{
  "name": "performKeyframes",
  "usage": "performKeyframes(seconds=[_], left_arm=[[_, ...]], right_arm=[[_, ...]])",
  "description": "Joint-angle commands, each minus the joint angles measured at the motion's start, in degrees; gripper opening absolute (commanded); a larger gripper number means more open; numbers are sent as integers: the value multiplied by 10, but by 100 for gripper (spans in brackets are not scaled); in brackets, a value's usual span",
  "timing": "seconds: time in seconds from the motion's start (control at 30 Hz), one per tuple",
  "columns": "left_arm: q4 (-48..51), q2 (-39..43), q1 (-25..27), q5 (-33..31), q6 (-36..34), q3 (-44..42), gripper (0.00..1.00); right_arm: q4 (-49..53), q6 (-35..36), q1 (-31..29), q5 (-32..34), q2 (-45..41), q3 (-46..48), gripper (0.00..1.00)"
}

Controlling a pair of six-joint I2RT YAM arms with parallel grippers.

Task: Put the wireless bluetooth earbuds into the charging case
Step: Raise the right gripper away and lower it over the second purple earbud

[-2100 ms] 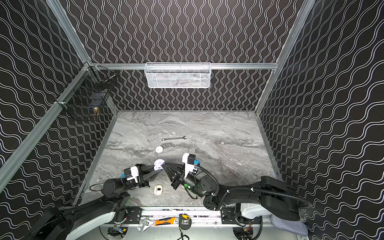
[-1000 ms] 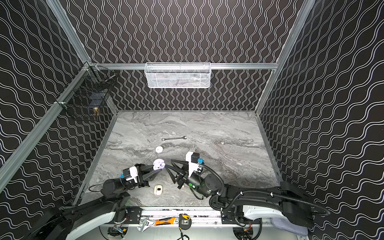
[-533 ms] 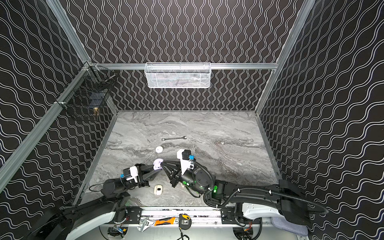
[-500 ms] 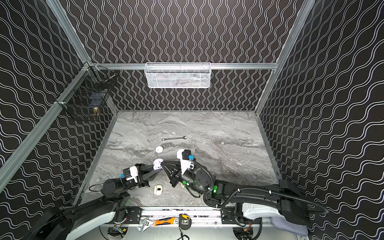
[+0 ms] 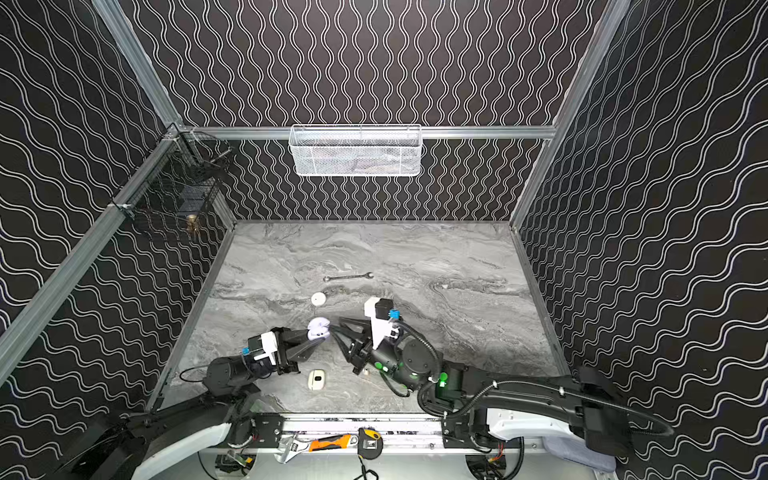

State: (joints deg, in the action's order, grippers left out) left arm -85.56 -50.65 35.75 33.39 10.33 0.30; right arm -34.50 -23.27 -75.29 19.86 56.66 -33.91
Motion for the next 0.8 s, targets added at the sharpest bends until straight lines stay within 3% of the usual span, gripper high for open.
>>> performKeyframes(seconds=[0.0, 0.07, 0.13, 0.23, 0.33, 0.43, 0.6, 0.77], left_arm=[[3, -2, -1, -9, -6, -4, 0], [4, -5, -1, -15, -6, -3, 0], [3, -6, 0, -19, -6, -5, 0], [11, -8, 0, -20, -7, -2, 0], [15, -9, 0, -19, -7, -1, 0], [14, -9, 0, -19, -6, -1, 0], [26, -2, 0, -17, -7, 2, 0], [35, 6, 0, -17, -9, 2, 0]], right_arm=[[142, -53, 1, 136, -45, -8, 36], [290, -133, 13, 214, -70, -26, 35], [437, -221, 50, 229, -74, -47, 35], [535, -262, 149, 122, -57, -40, 35], [549, -269, 225, 8, -20, -15, 36], [525, -263, 247, -58, 25, 0, 36], [520, -253, 250, -109, 126, -25, 38], [506, -245, 250, -117, 189, -37, 48]])
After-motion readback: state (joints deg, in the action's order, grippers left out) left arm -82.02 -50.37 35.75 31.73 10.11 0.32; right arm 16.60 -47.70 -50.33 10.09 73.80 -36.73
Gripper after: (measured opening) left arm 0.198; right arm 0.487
